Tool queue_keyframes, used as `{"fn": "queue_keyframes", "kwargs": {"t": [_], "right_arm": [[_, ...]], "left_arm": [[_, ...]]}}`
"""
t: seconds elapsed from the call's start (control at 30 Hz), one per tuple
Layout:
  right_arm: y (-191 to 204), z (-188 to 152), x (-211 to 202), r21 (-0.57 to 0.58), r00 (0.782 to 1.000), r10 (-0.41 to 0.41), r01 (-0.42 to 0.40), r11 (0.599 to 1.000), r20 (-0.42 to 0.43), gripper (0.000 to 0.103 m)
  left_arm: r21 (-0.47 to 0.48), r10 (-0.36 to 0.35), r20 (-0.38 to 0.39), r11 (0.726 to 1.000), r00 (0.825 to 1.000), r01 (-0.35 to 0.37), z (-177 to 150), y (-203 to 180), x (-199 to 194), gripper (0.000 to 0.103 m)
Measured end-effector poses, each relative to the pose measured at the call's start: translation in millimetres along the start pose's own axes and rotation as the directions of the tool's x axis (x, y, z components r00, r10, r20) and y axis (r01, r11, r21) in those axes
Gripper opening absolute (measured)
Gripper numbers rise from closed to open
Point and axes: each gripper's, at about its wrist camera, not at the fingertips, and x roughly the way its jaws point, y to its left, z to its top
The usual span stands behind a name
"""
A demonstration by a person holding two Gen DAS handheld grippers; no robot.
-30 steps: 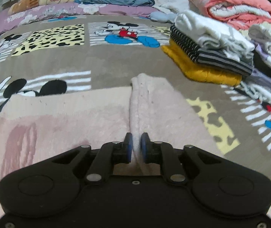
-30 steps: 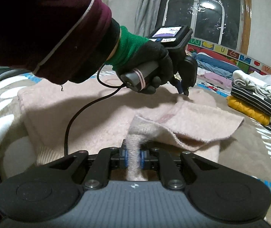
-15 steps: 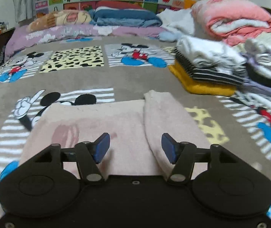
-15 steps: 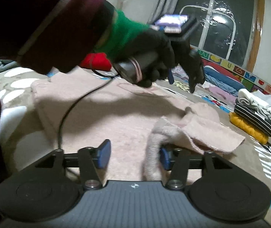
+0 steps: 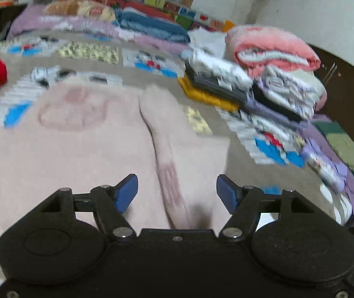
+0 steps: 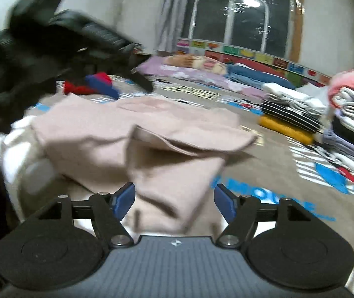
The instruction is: Fold clothes
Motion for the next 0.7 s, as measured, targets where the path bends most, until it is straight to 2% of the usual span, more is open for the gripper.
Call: {"fn": "queue_keyframes", "kwargs": {"t": [0.1,0.17,0.23,0.3,0.37,0.4,0.43,0.47,0.5,0.53,0.57,0.63,0.7], "right_arm": [[12.3,-6.3,0.6,-0.086,1.0,0.004,-0.002,0.996,0.03,0.07],[25.5,-9.8,2.1,-0.158,0.998,0.021,-0.012,0.987,0.057,0.07],[30.3,-8.5,10.3,-0.166,0.997,0.041,-0.03,0.986,0.067,0.07],[31.0,-6.5,18.8,-0.148,0.996,0.06,-0.049,0.988,0.069,0.07],[29.0,-8.5,32.8,-0.12,0.996,0.09,-0.088,0.989,0.01,0.072],[28.2,-12.4,41.1,-0.106,0.994,0.103,-0.108,0.989,-0.046,0.074],[27.6,-16.1,48.0,-0.093,0.989,0.115,-0.124,0.988,-0.092,0.074],[29.0,-16.7,45.0,-0.092,0.99,0.117,-0.124,0.988,-0.072,0.074],[30.1,-13.7,44.9,-0.096,0.99,0.114,-0.122,0.988,-0.087,0.074],[31.6,-11.0,42.4,-0.109,0.99,0.111,-0.12,0.987,-0.083,0.074],[31.5,-11.2,42.7,-0.107,0.99,0.113,-0.122,0.987,-0.08,0.074],[31.4,-11.5,43.3,-0.104,0.99,0.117,-0.124,0.987,-0.074,0.074],[31.2,-11.8,43.9,-0.1,0.99,0.121,-0.127,0.987,-0.068,0.074]], "left_arm": [[0.001,0.035,-0.031,0.999,0.999,-0.035,-13.8,-8.9,13.4,0.069],[0.01,0.062,-0.035,0.998,0.997,-0.062,-17.9,-14.1,21.0,0.063],[0.026,0.098,-0.035,0.995,0.995,-0.097,-20.4,-17.1,26.6,0.015],[-0.01,0.144,-0.055,0.989,0.988,-0.145,-27.2,-13.0,30.0,0.015],[-0.048,0.189,-0.077,0.98,0.979,-0.193,-34.2,-8.5,33.3,0.015],[-0.055,0.203,-0.089,0.976,0.975,-0.209,-41.9,-3.3,36.0,0.019],[-0.073,0.194,-0.063,0.977,0.979,-0.199,-47.6,1.2,32.6,0.021],[-0.076,0.185,-0.049,0.979,0.982,-0.188,-49.2,1.0,28.0,0.022],[-0.077,0.176,-0.038,0.981,0.984,-0.178,-50.3,0.2,23.4,0.034],[-0.005,0.198,-0.018,0.98,0.98,-0.198,-49.6,-8.7,23.3,0.056],[0.074,0.223,0.005,0.972,0.975,-0.223,-48.5,-18.6,23.7,0.06],[0.23,0.266,0.055,0.934,0.962,-0.271,-46.5,-38.5,24.6,0.061],[0.387,0.296,0.076,0.871,0.952,-0.302,-48.2,-56.3,37.2,0.061]]}}
